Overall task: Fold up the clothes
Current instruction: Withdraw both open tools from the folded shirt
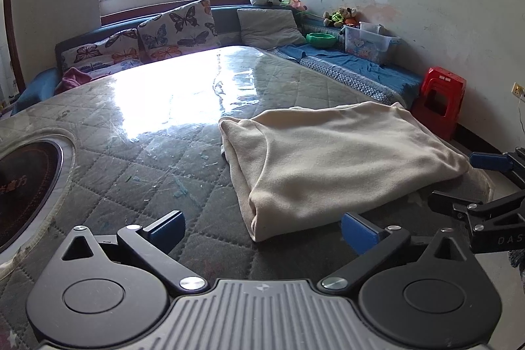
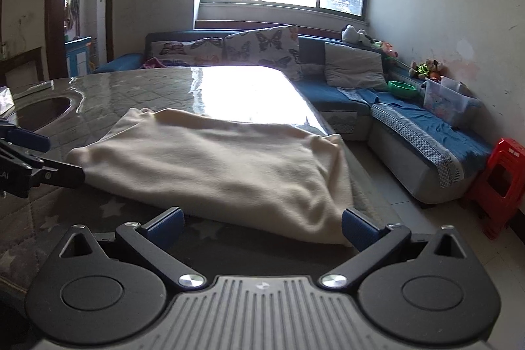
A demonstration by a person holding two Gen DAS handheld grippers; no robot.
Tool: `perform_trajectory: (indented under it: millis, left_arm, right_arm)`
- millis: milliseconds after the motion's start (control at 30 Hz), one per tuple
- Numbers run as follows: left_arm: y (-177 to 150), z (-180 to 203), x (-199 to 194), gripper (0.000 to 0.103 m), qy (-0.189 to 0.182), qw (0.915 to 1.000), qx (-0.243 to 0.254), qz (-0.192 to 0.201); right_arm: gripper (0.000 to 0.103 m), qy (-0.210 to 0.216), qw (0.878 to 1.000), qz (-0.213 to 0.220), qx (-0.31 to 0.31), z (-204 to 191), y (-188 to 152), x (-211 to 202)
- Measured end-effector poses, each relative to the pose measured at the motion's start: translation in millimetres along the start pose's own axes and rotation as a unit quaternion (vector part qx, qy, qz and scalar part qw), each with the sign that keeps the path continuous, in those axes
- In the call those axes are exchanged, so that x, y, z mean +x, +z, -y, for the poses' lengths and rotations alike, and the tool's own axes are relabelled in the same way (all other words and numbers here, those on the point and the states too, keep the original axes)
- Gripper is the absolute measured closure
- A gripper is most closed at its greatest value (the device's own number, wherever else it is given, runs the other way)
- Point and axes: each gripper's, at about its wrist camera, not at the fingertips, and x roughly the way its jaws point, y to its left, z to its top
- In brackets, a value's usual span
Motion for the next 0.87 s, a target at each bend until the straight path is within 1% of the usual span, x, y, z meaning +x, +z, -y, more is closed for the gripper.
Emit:
perform_trajectory:
  millis: [267, 400, 867]
  left_arm:
    - [-6.0, 0.5, -9.9, 0.000, 0.003, 0.9998, -0.016, 0.009]
    - [-10.2, 2.1, -13.4, 0.000, 0.003, 0.9997, -0.021, 0.009]
    - [-18.5, 11.2, -22.7, 0.000, -0.002, 0.9997, -0.021, 0.012]
  right_arm:
    - [0.000, -0.002, 1.000, -0.007, -0.003, -11.8, -4.4, -4.9]
    - [0.000, 0.000, 1.000, -0.008, 0.007, -13.8, -6.8, -7.9]
    - [0.000, 0.005, 1.000, 0.001, 0.014, -23.0, -11.4, -19.5]
